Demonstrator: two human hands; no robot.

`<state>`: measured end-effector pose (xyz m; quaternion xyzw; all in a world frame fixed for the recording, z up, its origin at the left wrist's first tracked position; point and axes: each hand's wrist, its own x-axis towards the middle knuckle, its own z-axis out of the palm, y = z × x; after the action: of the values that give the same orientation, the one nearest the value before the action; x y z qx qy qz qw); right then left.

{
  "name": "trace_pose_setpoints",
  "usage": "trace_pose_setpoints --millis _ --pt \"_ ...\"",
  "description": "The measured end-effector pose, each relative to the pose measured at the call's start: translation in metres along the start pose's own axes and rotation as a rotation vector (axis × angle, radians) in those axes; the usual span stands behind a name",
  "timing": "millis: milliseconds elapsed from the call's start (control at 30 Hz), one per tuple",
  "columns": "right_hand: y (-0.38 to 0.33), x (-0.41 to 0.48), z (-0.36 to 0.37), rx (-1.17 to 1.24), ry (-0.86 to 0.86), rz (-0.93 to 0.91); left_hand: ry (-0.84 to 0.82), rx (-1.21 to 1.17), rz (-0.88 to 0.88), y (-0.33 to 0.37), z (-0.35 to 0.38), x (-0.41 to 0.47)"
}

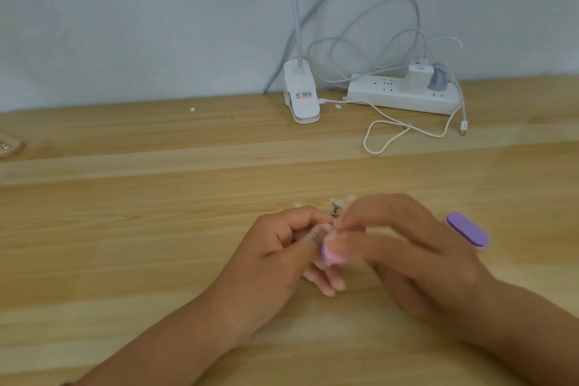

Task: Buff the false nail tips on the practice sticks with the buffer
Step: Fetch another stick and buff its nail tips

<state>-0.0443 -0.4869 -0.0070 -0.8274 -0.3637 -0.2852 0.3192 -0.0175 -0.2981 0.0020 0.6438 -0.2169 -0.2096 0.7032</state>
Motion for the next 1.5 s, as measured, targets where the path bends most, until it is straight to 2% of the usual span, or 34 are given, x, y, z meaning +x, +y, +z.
trace_pose_setpoints --millis 100,233,367,700,833,933,1067,1200,1333,1500 --pt "0.010 -0.005 -0.004 -0.098 0.059 0.001 0.022 -0.003 0.005 0.000 0.000 0.000" --pt "0.009 -0.008 0.002 -0.083 0.056 -0.071 0.008 0.016 0.000 -0.001 0.000 0.001" --pt "0.014 -0.005 -0.002 -0.148 0.147 0.021 -0.009 -0.019 0.014 0.000 0.000 -0.001" --pt "0.001 -0.008 0.004 -0.080 0.094 -0.065 -0.003 -0.028 -0.012 0.001 0.001 0.000" --pt "0.002 -0.009 0.002 -0.120 0.129 -0.023 -0.007 -0.044 -0.013 0.002 0.001 -0.001" --pt "-0.002 -0.011 0.008 -0.110 0.118 -0.091 -0.013 -0.041 -0.011 0.003 0.001 0.000" --pt "0.006 -0.008 0.003 -0.147 0.152 -0.019 -0.013 -0.064 -0.017 0.002 0.001 -0.001" --pt "0.002 -0.012 0.009 -0.130 0.115 -0.062 -0.011 -0.064 -0.014 0.000 0.000 -0.001" --pt "0.010 -0.008 -0.002 -0.203 0.215 0.065 -0.037 -0.058 -0.008 0.002 0.000 -0.001" --pt "0.002 -0.011 0.008 -0.171 0.142 -0.061 -0.016 -0.054 -0.001 0.002 0.000 -0.001"
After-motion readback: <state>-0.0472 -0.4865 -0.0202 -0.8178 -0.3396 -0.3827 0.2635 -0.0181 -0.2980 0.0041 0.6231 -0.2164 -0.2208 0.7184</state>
